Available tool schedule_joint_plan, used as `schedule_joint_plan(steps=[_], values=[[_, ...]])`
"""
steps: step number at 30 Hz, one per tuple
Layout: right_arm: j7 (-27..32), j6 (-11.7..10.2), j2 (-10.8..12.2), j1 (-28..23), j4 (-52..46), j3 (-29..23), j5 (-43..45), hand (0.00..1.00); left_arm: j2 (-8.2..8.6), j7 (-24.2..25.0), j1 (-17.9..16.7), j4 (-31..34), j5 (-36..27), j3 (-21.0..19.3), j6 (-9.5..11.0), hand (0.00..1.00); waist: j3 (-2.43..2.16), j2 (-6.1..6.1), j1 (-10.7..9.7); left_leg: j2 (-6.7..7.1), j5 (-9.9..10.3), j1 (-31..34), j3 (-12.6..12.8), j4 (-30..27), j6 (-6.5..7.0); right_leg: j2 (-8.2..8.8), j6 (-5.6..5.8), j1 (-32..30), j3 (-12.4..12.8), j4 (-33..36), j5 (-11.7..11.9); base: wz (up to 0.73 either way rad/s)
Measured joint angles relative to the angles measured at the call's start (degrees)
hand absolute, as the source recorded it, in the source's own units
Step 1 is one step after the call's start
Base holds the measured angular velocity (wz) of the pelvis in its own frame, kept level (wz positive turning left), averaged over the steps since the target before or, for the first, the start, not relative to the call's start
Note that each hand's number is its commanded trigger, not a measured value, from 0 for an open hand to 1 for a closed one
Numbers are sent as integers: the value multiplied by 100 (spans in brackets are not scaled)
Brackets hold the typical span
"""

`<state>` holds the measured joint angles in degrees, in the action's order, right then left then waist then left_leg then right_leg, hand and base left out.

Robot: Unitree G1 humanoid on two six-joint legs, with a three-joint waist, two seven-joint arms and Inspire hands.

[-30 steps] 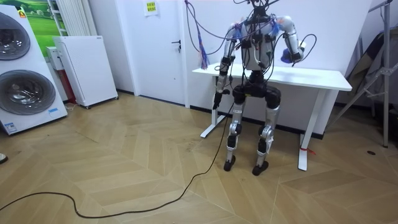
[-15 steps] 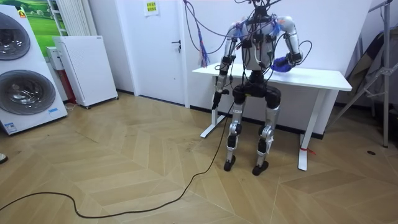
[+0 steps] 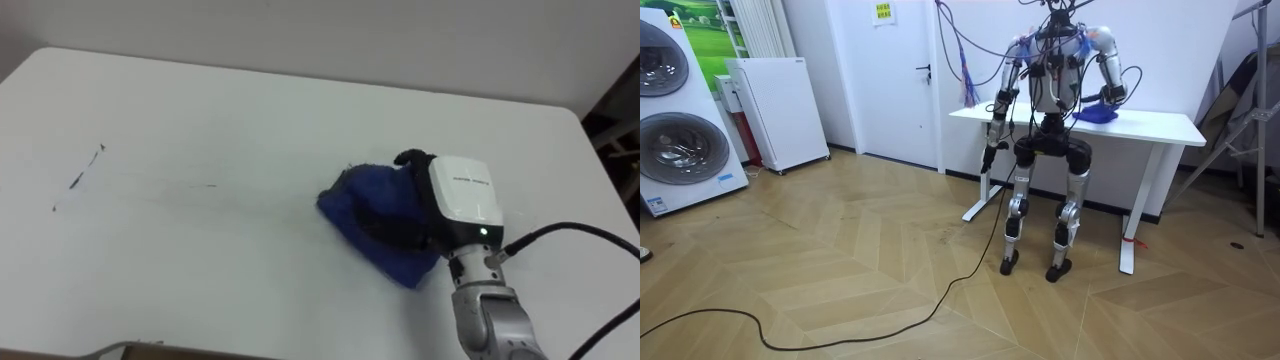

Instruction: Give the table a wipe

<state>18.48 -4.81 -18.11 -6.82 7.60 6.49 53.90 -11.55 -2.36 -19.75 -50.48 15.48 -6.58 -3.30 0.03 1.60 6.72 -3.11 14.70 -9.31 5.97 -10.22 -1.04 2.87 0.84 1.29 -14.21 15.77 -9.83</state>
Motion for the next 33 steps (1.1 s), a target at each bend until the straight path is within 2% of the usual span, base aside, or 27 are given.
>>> schedule_joint_plan(steps=[3, 6, 9, 12, 14, 16, 18, 19, 24, 25, 28, 31, 33], values=[[1, -32, -28, -20, 17, -187, -13, 0, -16, 4, -94, -15, -8, -14, -2, 0, -7, 11, -66, -2, 0, -29, -2, -15, 0, 4, 2, 55, -13, -12, -1, 4], [10, -63, -51, -20, 198, -655, -99, 0, -16, 79, -156, 38, 33, -85, 3, 0, -18, 60, -78, 1, 0, -31, -4, -17, 0, 11, 8, 64, 3, -7, -9, 5], [36, -73, -68, -38, 297, -1052, -185, 0, -16, 88, -245, 39, 82, -294, 7, 0, 0, 105, -105, 0, 0, -31, -6, -18, 0, 11, 0, 60, 3, 2, -18, 0], [231, -159, -85, -161, 357, -1431, -224, 0, -17, 89, -330, 28, 100, -562, 8, 0, -1, 154, -203, -1, 0, -29, -11, -21, 0, 11, 2, 79, 0, -12, -20, 2], [438, -203, -121, -157, 748, -1741, -346, 0, -29, 84, -335, 2, 94, -816, 8, 0, -5, 193, -248, 3, 0, -34, -8, -15, 0, 10, 4, 81, 18, -15, -20, 0], [545, -177, -183, -156, 1126, -1929, -516, 0, -61, 86, -334, -14, 93, -855, 12, 0, -5, 210, -258, 4, 0, -42, 2, -18, 0, 10, 4, 83, 25, -12, -20, 0], [645, -169, -210, -159, 1469, -2051, -779, 0, -64, 106, -343, -14, 95, -906, 35, 0, -2, 211, -324, 4, 0, -44, 5, -22, 0, 9, 5, 79, 26, -12, -21, 0], [683, -138, -215, -185, 1680, -2171, -966, 0, -65, 117, -344, -9, 99, -912, 35, 0, -7, 247, -362, 4, 0, -40, 9, -21, 0, 11, 11, 71, 25, -11, -25, 0], [830, -106, -250, -298, 2220, -2861, -1716, 0, -71, 183, -432, 45, 90, -1081, 37, 0, 4, 249, -636, 13, 0, -41, 18, -20, 0, 26, 17, 63, 36, 31, -86, 1], [867, -88, -267, -338, 2375, -3030, -1917, 0, -71, 184, -430, 45, 93, -1155, 41, 0, 3, 282, -660, 12, 0, -41, 36, -22, 0, 22, 14, 42, 62, 49, -89, -9], [967, -51, -271, -380, 2661, -3400, -2337, 0, -69, 184, -493, 62, 94, -1218, 46, 0, -8, 265, -789, 18, 0, -31, 93, -22, 0, 18, 14, -21, 149, 104, -106, -12], [1034, 80, -272, -568, 2820, -3651, -2969, 0, -53, 188, -555, 121, 103, -1392, 7, 0, -17, 304, -818, 27, 1, -44, 185, -19, 0, 17, 19, -62, 260, 150, -125, -11], [1080, 101, -350, -597, 3314, -3711, -3265, 0, -58, 177, -542, 140, 171, -1539, -5, 0, -29, 331, -854, 40, 2, -40, 198, -17, 2, 16, 21, -100, 336, 201, -146, -3]])
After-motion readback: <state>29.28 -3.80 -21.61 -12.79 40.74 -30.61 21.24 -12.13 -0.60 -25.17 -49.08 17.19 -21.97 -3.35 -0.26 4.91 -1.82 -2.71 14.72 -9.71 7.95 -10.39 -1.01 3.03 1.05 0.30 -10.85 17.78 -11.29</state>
